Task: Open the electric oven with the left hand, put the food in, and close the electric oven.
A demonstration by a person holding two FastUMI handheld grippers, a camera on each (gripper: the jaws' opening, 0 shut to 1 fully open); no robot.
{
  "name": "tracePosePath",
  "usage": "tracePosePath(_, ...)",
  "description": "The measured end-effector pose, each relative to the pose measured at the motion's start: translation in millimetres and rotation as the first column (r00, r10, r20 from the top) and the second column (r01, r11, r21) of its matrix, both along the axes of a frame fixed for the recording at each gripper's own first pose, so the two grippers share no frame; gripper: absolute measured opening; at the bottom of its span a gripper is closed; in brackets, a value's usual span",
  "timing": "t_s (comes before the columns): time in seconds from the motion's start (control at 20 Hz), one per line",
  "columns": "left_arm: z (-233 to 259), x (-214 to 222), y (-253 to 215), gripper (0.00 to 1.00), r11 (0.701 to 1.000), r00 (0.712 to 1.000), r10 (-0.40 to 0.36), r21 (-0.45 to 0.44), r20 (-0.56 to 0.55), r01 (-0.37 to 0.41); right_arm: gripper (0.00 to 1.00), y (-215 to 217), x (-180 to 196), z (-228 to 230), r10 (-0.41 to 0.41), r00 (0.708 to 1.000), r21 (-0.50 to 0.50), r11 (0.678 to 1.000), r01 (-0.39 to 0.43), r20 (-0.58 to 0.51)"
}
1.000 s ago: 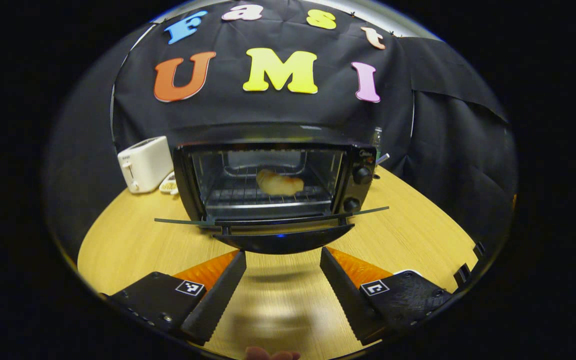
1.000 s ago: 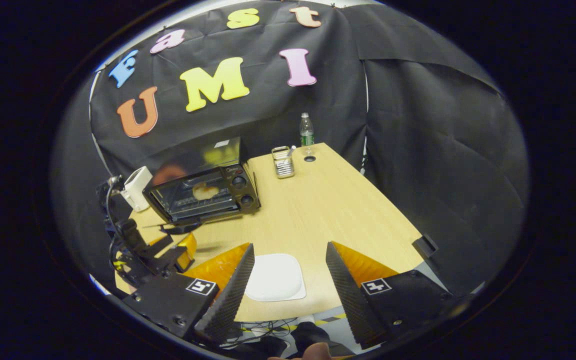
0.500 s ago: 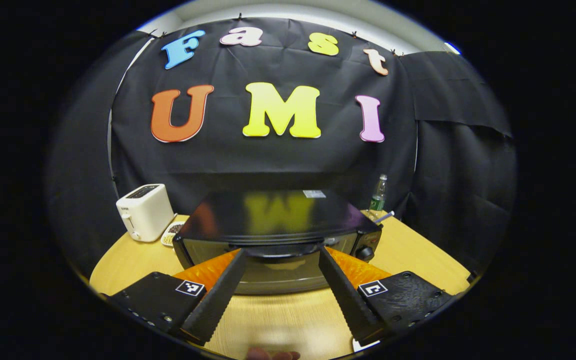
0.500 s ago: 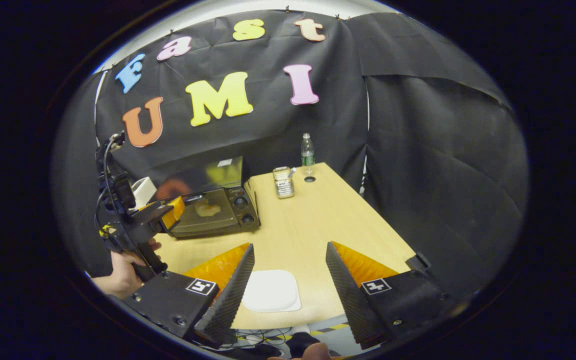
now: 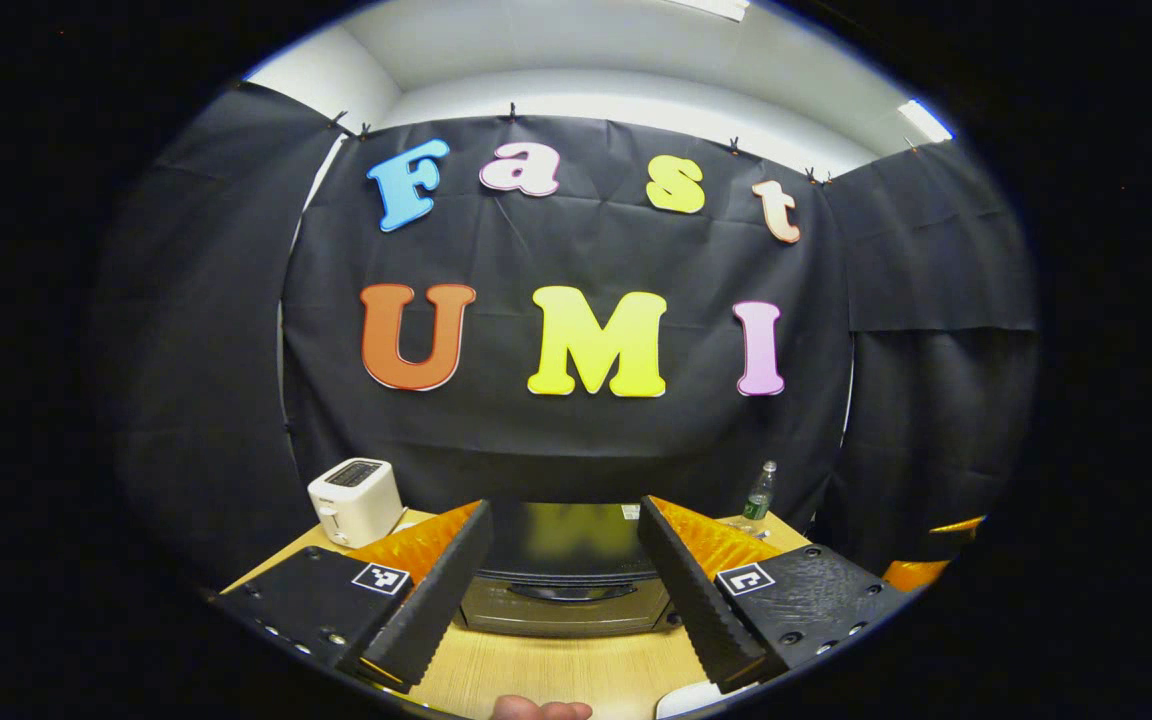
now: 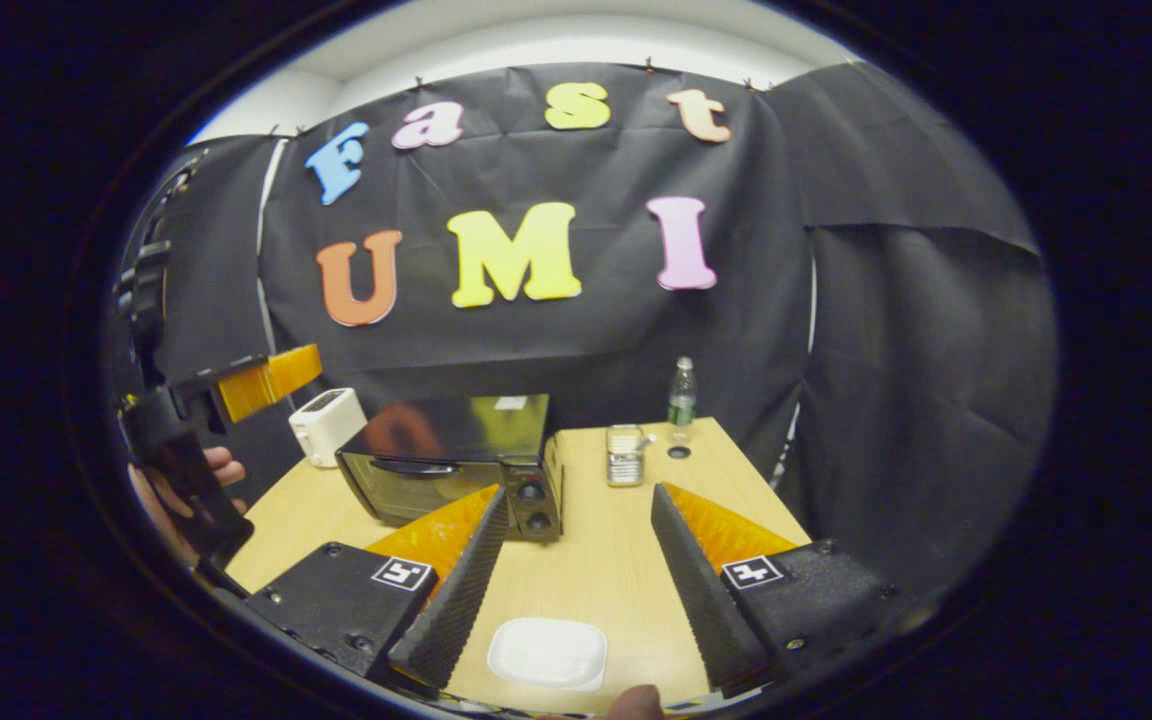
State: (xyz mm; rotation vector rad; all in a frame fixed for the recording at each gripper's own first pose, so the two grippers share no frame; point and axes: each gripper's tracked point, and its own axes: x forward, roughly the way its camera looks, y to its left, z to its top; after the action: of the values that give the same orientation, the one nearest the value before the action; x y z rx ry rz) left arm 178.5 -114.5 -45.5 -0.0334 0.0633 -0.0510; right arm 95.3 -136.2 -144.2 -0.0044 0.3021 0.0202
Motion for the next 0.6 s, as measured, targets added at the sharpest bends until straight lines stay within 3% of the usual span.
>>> tracePosePath(0.3, 38.8, -88.8, 0.3, 0.94, 0.999, 0.999, 0.005, -0.041, 0.039, -0.004, 0.91, 37.7, -27.7, 40.6, 0.081, 0.989, 0.002, 0.997, -0.082, 0.122)
tracePosePath(0.6, 35.7, -185.1, 21.4, 0.94, 0.999, 0.999, -0.001, -0.043, 0.039, 0.003, 0.91, 69.2, -108.5, 53.8, 0.099, 0.987, -0.007, 0.995, -0.099, 0.13)
